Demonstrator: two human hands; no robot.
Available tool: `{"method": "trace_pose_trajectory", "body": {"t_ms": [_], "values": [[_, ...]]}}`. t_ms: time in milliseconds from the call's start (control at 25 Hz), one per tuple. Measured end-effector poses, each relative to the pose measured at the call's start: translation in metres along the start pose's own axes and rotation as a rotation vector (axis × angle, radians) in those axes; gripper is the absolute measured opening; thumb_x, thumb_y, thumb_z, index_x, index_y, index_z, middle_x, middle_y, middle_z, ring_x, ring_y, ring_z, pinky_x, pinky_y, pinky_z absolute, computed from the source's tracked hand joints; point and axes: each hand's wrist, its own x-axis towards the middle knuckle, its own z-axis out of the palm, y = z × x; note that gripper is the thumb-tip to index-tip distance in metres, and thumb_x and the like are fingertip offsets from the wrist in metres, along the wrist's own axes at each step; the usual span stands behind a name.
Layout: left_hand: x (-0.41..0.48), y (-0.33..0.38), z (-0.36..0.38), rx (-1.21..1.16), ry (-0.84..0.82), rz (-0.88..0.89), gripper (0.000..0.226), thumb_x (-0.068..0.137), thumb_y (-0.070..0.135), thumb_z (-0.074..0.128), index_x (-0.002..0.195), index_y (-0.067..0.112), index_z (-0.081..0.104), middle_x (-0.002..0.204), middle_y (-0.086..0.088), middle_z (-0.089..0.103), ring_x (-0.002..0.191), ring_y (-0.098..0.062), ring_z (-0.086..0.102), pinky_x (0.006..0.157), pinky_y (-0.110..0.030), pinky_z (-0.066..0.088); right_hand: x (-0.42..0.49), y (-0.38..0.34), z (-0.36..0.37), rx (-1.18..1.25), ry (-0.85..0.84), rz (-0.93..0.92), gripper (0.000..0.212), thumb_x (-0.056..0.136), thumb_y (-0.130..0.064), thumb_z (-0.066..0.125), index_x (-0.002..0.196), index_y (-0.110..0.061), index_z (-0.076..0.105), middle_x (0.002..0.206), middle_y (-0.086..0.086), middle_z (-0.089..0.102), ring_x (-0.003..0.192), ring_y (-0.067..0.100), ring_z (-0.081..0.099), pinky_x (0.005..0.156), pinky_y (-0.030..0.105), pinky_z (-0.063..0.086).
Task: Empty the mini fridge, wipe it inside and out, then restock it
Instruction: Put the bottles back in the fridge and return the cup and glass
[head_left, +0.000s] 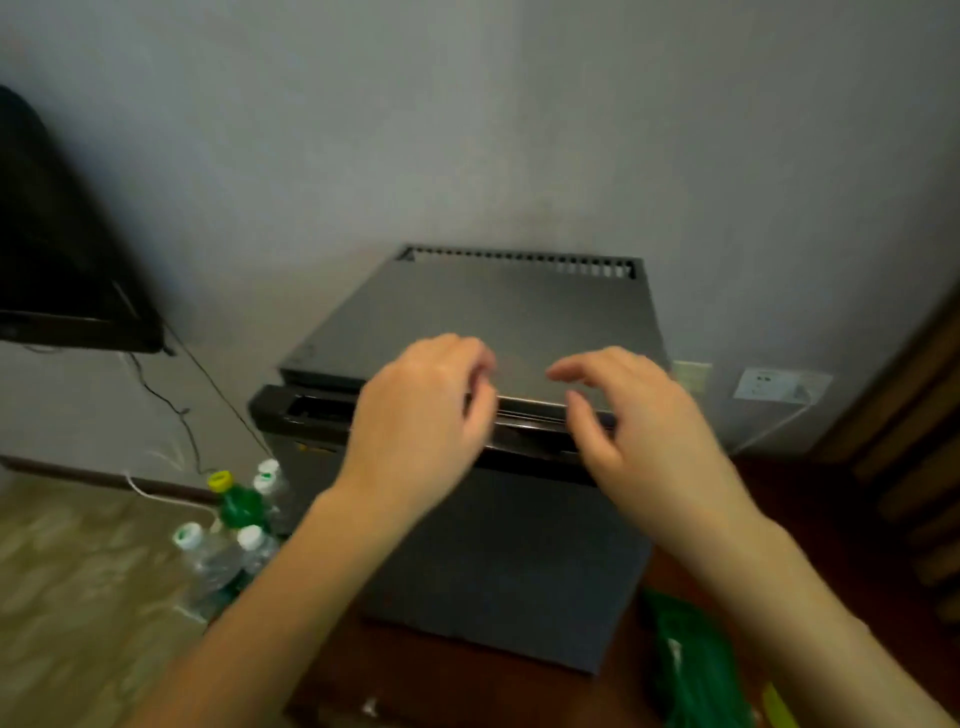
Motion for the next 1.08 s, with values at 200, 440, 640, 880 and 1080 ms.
{"method": "trace_pose_trajectory", "body": {"t_ms": [200, 440, 640, 880, 1080], "values": [[-0.019, -0.168, -0.037, 0.321, -0.119, -0.183, 0.025, 0.084, 0.01, 0.054, 0.108, 0.012, 0.061, 0.107, -0.007, 0.057, 0.103, -0.029, 0.053, 0.084, -0.039, 0.042, 0.069, -0.108, 0.142, -0.128, -0.143, -0.111, 0.031, 0.093, -0.016, 0.047, 0.12, -0.006, 0.059, 0.118, 0.008, 0.057, 0.111, 0.024, 0.047, 0.096, 0.035, 0.042], [-0.048, -0.226, -0.056, 0.263, -0.248, -0.179, 0.028, 0.095, 0.019, 0.045, 0.122, 0.018, 0.053, 0.119, 0.001, 0.053, 0.112, -0.018, 0.05, 0.093, -0.032, 0.041, 0.073, -0.154, 0.243, -0.368, -0.055, 0.039, 0.035, 0.095, -0.038, 0.037, 0.096, -0.019, 0.066, 0.097, 0.001, 0.061, 0.094, 0.021, 0.056, 0.085, 0.038, 0.042], [-0.055, -0.228, -0.062, 0.186, -0.226, -0.16, 0.027, 0.098, 0.026, 0.038, 0.116, 0.018, 0.056, 0.113, 0.001, 0.056, 0.105, -0.019, 0.052, 0.088, -0.031, 0.041, 0.078, -0.167, 0.255, -0.435, 0.059, 0.205, 0.039, 0.084, -0.046, 0.035, 0.081, -0.019, 0.064, 0.081, -0.002, 0.059, 0.082, 0.021, 0.055, 0.072, 0.037, 0.041], [-0.07, -0.234, -0.072, 0.18, -0.266, -0.16, 0.034, 0.094, 0.019, 0.042, 0.127, 0.019, 0.05, 0.12, 0.001, 0.056, 0.111, -0.019, 0.051, 0.092, -0.035, 0.043, 0.076, -0.177, 0.252, -0.356, 0.096, 0.227, 0.038, 0.079, -0.044, 0.035, 0.076, -0.019, 0.064, 0.079, -0.003, 0.059, 0.083, 0.019, 0.055, 0.071, 0.034, 0.04], [-0.079, -0.222, -0.084, 0.164, -0.315, -0.071, 0.027, 0.094, 0.023, 0.047, 0.12, 0.021, 0.055, 0.115, 0.002, 0.056, 0.108, -0.018, 0.051, 0.089, -0.033, 0.042, 0.033, -0.2, 0.234, -0.3, 0.12, 0.124, 0.026, 0.079, -0.041, 0.047, 0.073, -0.021, 0.062, 0.075, -0.005, 0.057, 0.078, 0.016, 0.053, 0.066, 0.03, 0.038]]}}
